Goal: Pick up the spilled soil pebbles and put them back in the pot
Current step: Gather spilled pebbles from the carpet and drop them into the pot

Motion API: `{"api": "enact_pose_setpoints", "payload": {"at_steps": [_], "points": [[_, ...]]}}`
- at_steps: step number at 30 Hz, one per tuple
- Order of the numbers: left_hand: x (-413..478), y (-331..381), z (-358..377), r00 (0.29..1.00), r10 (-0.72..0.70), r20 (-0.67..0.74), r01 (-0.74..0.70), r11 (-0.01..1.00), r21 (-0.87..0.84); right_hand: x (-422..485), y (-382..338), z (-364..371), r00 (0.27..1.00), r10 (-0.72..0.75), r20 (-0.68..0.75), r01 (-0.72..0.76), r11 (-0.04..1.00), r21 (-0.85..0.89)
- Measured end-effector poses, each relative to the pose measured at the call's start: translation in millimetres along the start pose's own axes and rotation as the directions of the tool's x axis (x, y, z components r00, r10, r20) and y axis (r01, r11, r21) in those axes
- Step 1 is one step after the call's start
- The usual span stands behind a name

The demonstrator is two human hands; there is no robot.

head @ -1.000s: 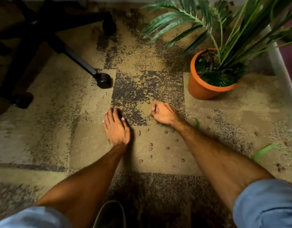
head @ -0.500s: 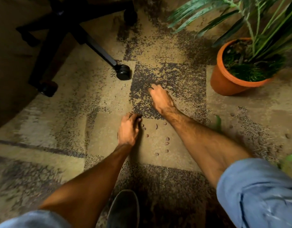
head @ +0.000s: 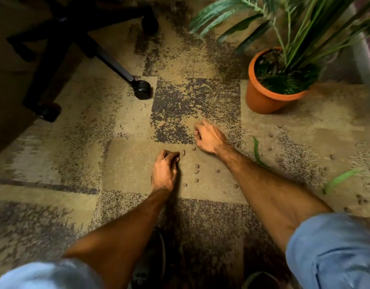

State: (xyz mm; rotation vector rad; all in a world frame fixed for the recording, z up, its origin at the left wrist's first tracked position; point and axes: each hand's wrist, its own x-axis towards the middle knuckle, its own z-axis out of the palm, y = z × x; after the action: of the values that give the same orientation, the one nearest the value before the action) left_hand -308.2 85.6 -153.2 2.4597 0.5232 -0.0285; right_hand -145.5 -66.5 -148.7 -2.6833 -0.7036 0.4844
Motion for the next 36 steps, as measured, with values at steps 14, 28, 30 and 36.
{"api": "enact_pose_setpoints", "payload": {"at_steps": [14,28,30,36], "points": [[-22,25,-8,0.985,-0.162,-0.051,0.163,0.987,0.013,-10,-6,-11,0.985,0.068,0.160,-0.051,0.993,-0.103],[6,30,-4,0.797,-0.603,0.039,0.581,0.747,-0.323,-25,-26,-13,0.979,0.007,0.202,-0.007,1.000,0.002],[10,29,-3,0.738,-0.665,0.113,0.630,0.620,-0.466,-28,-27,-13,0.983,0.015,0.186,-0.011,1.000,-0.024],[15,36,-25,0.620,-0.600,0.505,0.584,-0.078,-0.808,-38,-31,-10,0.992,0.000,0.128,0.004,1.000,-0.027]]}}
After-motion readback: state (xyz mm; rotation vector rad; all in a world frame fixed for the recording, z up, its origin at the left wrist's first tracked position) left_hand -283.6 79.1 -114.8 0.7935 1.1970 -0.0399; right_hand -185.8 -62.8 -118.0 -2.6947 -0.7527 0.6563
